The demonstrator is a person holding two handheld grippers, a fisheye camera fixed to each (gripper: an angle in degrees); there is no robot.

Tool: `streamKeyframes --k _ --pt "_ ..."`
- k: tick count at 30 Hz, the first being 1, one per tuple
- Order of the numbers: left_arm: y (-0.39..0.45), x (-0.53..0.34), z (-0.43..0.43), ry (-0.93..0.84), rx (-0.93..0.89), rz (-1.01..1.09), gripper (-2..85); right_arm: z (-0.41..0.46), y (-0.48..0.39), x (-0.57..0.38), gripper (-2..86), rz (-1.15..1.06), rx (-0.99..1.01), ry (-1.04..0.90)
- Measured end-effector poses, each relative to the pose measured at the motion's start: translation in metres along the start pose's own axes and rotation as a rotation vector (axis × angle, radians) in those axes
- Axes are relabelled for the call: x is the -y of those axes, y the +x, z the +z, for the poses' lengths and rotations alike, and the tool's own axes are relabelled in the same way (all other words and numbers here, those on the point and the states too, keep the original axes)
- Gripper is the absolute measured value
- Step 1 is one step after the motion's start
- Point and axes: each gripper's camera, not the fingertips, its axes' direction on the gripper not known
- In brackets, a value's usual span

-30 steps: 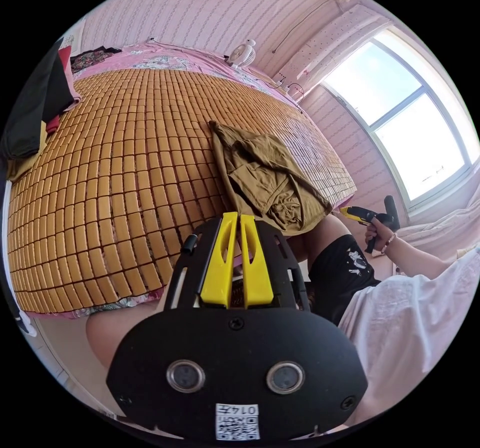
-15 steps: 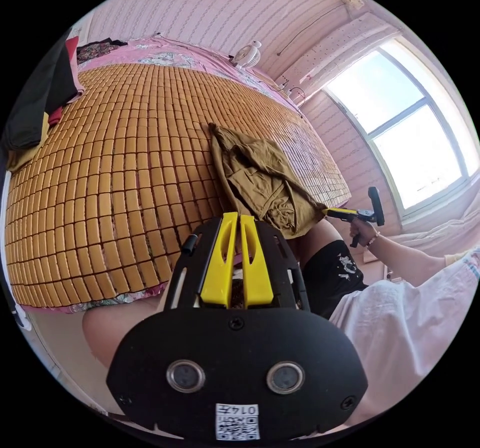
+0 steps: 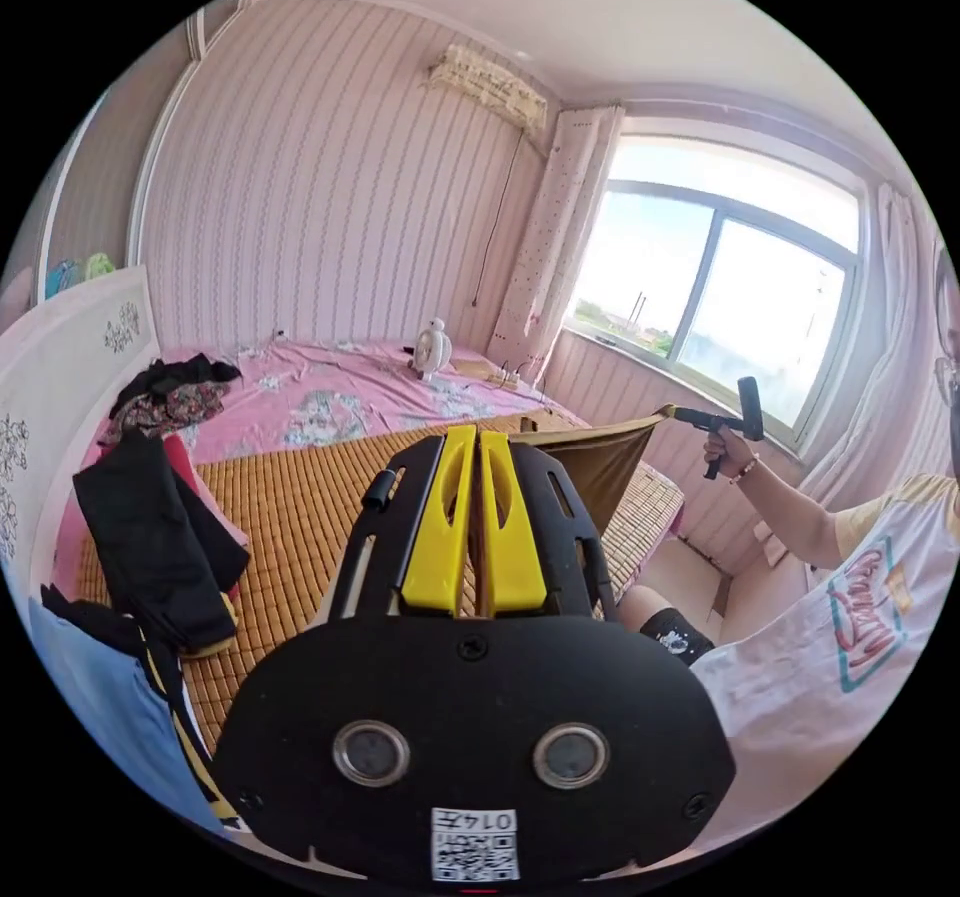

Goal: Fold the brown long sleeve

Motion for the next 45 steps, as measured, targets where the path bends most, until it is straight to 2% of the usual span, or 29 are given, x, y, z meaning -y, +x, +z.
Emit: streamKeyframes --k 5,7,11,13,18,24,26,29,31,35,40,45 --pt "0.061 0.042 -0.120 0.309 0.056 0.141 -1.0 -0.098 -0.054 0.053 -0.1 -0.073 0.104 0.290" --pt "0.083 0.047 -0.151 0.365 0.107 0.192 -1.0 -0.139 -0.076 0.067 0.0 -0.101 0.170 0.377" --pt "0.126 0.046 -0.182 0.336 0.254 0.252 -1.0 -0.161 -0.115 0.073 0.0 -0.155 0.150 0.321" --pt "0.135 0.038 -0.192 0.357 0.277 0.243 -1.0 -0.186 -0.134 0.065 0.1 -0.181 0.154 0.366" --pt "0.158 0.025 -0.249 0.515 0.175 0.214 -1.0 -0.255 -0.161 0.050 0.3 -0.215 0.232 0.464" --pt "0.206 0.025 -0.295 0.559 0.204 0.306 -1.0 -0.305 -0.214 0.040 0.3 -0.365 0.100 0.403" --pt "0.218 0.019 -0.320 0.650 0.166 0.299 -1.0 -0.328 -0.220 0.040 0.3 -0.367 0.159 0.441" --pt "0.240 0.014 -0.353 0.800 0.142 0.358 -1.0 -0.379 -0.233 0.034 0.3 -0.392 0.263 0.629" --pt "0.257 0.021 -0.365 0.823 0.229 0.416 -1.0 -0.407 -0.253 0.038 0.3 -0.458 0.196 0.707" --pt "0.273 0.048 -0.376 0.772 0.274 0.438 -1.0 -0.411 -0.279 0.060 0.2 -0.497 0.023 0.628" --pt "0.286 0.039 -0.395 0.867 0.295 0.488 -1.0 -0.446 -0.290 0.044 0.2 -0.531 0.079 0.733" --pt "0.277 0.035 -0.410 0.943 0.180 0.473 -1.0 -0.473 -0.294 0.036 0.2 -0.574 0.162 0.756"
